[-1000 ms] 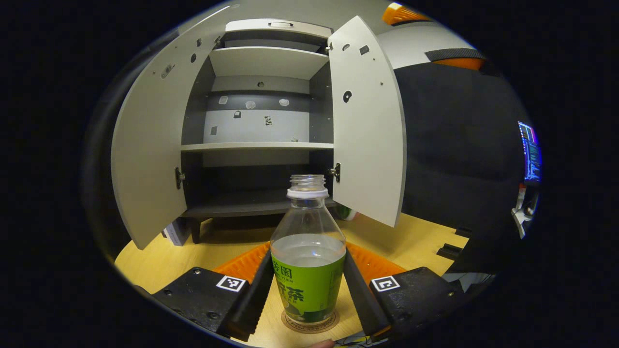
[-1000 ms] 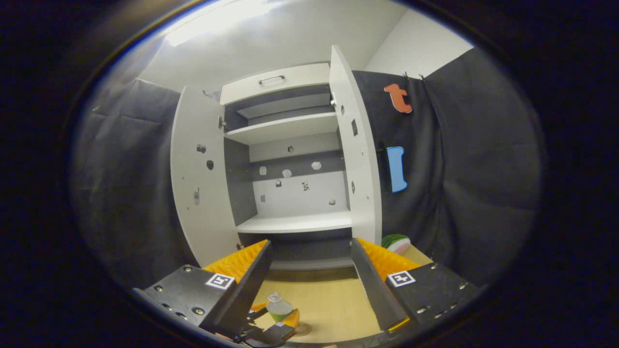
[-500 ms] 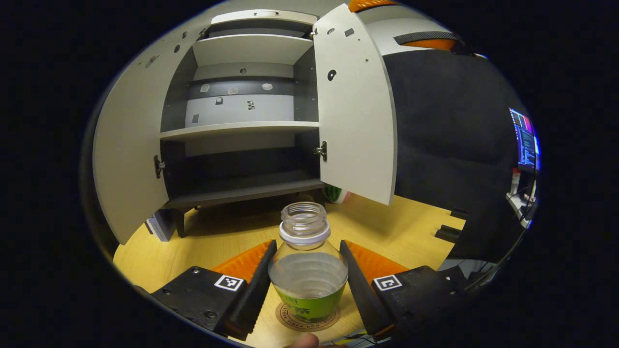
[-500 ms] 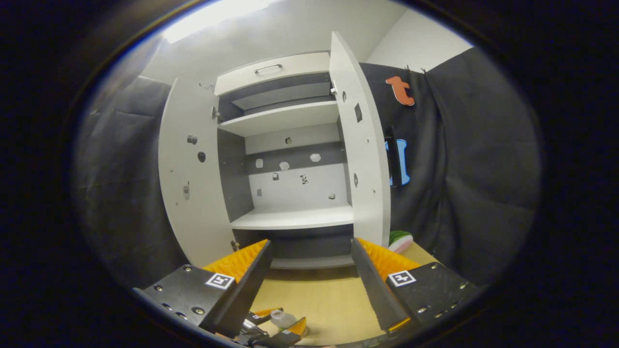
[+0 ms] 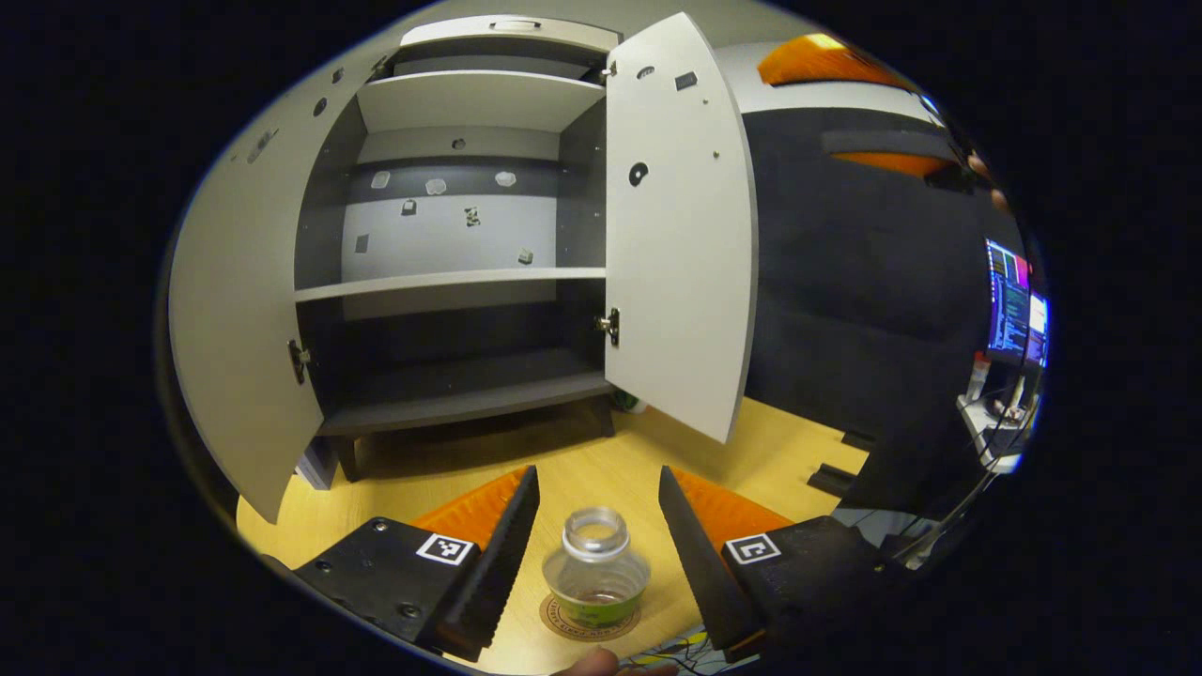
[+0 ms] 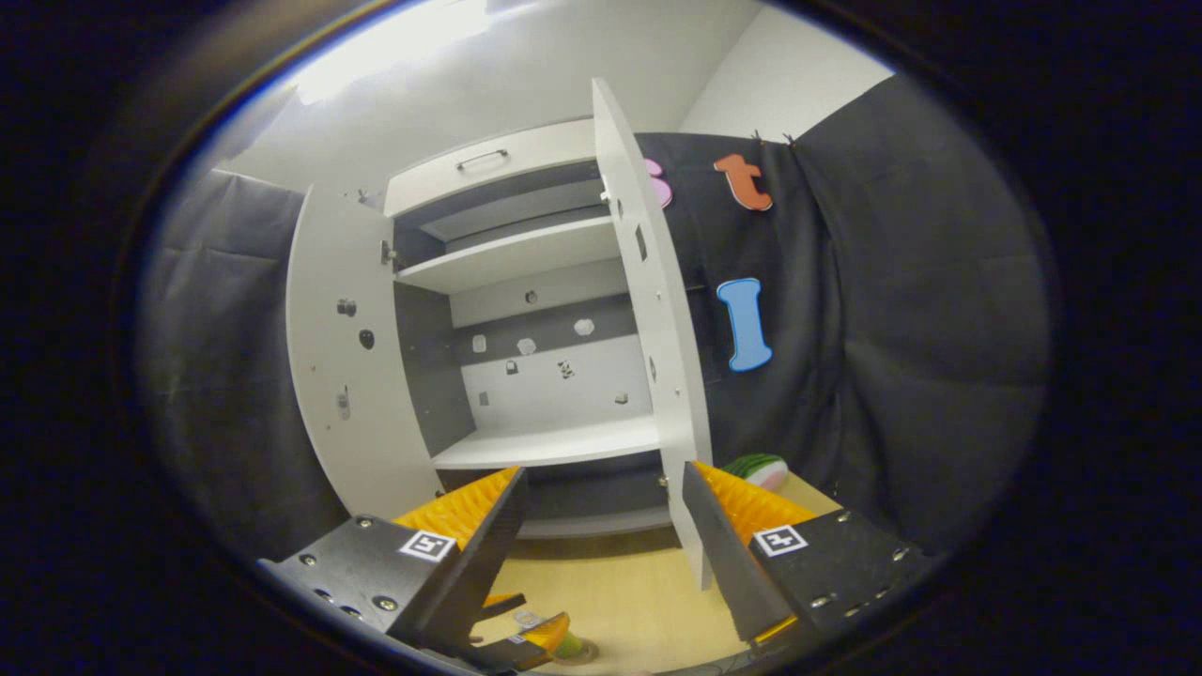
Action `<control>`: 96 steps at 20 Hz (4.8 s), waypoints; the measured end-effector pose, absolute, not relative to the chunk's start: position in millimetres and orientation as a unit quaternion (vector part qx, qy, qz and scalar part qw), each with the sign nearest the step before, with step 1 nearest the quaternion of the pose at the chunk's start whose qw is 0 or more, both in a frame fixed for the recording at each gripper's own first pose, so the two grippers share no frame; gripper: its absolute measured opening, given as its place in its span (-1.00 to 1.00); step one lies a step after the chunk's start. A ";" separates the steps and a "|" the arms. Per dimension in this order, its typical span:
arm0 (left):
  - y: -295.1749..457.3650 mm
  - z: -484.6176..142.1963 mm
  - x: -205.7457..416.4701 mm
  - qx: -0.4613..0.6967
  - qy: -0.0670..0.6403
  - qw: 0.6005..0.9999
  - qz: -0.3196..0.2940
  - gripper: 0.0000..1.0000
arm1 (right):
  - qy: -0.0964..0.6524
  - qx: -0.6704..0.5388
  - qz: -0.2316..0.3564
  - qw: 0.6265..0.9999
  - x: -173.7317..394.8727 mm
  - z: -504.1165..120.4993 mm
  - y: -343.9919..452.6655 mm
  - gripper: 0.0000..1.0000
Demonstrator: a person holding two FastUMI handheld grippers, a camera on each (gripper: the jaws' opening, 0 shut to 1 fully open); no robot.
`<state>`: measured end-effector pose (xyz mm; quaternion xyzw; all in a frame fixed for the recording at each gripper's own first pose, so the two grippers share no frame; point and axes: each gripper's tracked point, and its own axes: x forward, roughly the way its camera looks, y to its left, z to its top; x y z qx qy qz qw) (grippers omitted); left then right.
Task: Grasp the bottle in the cabinet with the left hand and place it on the coaster, then close the right door with the right hand and the left door with the left hand.
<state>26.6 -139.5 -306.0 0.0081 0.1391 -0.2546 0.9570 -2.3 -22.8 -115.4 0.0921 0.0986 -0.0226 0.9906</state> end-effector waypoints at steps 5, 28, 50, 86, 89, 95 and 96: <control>-135.5 -232.5 28.6 0.006 0.107 0.962 -0.252 0.65 | 0.075 0.059 -0.051 0.994 -9.4 -96.5 -62.8 0.99; -14.0 -27.4 36.0 0.003 0.017 0.984 -0.177 0.82 | 0.082 -0.021 -0.119 0.989 78.8 -98.8 -258.9 0.99; 108.2 -24.0 19.8 -0.046 0.024 0.994 -0.094 0.89 | 0.076 0.008 0.006 0.997 179.2 -70.4 -157.2 0.90; 177.3 -47.5 -20.4 0.002 0.040 0.999 -0.009 0.89 | 0.065 0.004 0.013 0.998 169.2 -90.6 -14.1 0.99; 197.5 -41.2 -27.7 0.006 0.033 0.999 0.015 0.89 | 0.053 -0.023 0.008 0.998 145.5 -83.5 -12.4 0.86; 244.6 -35.3 -30.3 0.018 0.031 0.997 0.061 0.89 | 0.089 -0.123 0.061 0.987 98.9 -108.0 25.1 0.86; 249.4 -34.0 -28.6 0.013 0.030 0.997 0.065 0.89 | 0.098 -0.126 0.077 0.984 91.1 -115.0 41.2 0.92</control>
